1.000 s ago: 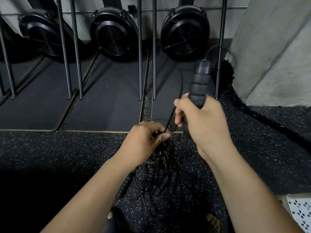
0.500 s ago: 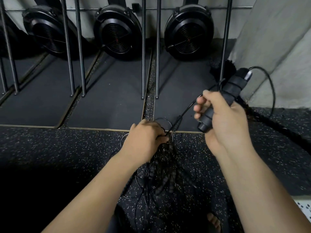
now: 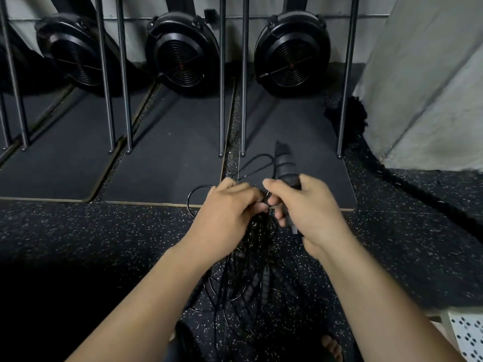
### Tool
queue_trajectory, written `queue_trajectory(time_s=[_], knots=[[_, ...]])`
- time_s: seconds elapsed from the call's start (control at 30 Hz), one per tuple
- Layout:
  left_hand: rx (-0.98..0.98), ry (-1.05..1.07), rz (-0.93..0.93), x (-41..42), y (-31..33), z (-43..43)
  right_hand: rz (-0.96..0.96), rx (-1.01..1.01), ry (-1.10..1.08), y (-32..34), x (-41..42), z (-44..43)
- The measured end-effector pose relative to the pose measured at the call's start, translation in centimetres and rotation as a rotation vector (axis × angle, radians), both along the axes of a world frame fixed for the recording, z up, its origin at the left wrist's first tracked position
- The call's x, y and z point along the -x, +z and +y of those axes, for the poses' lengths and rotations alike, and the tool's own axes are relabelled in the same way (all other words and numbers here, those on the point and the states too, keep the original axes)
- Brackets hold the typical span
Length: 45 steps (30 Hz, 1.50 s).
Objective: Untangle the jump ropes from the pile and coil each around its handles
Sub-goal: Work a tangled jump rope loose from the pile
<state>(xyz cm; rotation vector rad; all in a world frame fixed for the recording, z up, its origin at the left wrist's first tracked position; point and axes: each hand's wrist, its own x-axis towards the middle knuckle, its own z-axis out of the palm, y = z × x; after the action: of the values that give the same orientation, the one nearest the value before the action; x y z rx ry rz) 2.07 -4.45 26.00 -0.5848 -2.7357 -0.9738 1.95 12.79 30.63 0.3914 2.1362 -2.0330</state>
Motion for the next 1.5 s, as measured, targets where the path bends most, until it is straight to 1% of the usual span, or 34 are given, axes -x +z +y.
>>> queue_trajectory(time_s=[0.07,0.1,0.2,0.3,0.4,0.5,0.57,0.7,0.8,0.87,0.93,1.03,1.13,1.27,1.4,1.5], knots=[[0.004,-0.030,-0.003,0.2,0.0,0.0,-0.023,0.046,0.051,0.2,-0.2,-0.1],[0.001,-0.036,-0.010,0.3,0.0,-0.1,-0.012,0.026,0.057,0.3,-0.1,-0.2],[-0.018,-0.036,-0.042,0.4,0.2,-0.3,0.029,-0.044,0.039,0.5,-0.1,-0.3],[-0.016,-0.013,-0.046,0.5,0.4,-0.6,0.058,-0.042,0.019,0.8,-0.5,-0.5],[-0.048,0.017,-0.043,0.6,0.9,-1.0,0.134,-0.043,-0.015,1.5,-0.6,-0.3],[-0.086,0.056,-0.060,0.8,1.8,-1.5,0.170,0.049,-0.074,2.3,-0.4,0.1],[-0.104,0.067,-0.120,0.8,2.0,-1.9,0.175,0.125,-0.130,2.7,-0.1,0.4],[0.045,0.147,-0.139,0.6,1.2,-2.7,0.223,0.261,-0.243,4.6,0.7,2.2],[0.068,0.190,-0.146,0.6,0.8,-3.1,0.215,0.249,-0.196,5.1,0.7,2.9],[0.038,0.153,-0.176,0.6,0.9,-2.5,0.169,0.258,-0.166,4.5,0.5,2.6],[-0.043,0.087,-0.185,0.3,1.3,-1.3,0.142,0.276,-0.156,4.2,0.4,2.4],[-0.148,-0.012,-0.172,-0.4,1.5,0.8,0.155,0.315,-0.108,5.0,0.2,2.1],[-0.232,-0.050,-0.234,-1.1,0.9,2.0,0.172,0.415,-0.055,6.2,-0.1,1.8],[-0.236,-0.011,-0.296,-1.3,0.0,2.2,0.237,0.450,-0.078,7.2,-0.2,2.0],[-0.201,0.031,-0.355,-0.9,-0.2,1.4,0.270,0.448,-0.161,7.0,0.1,2.9],[-0.164,0.025,-0.412,-0.7,0.2,0.8,0.273,0.487,-0.245,6.7,0.6,3.5]])
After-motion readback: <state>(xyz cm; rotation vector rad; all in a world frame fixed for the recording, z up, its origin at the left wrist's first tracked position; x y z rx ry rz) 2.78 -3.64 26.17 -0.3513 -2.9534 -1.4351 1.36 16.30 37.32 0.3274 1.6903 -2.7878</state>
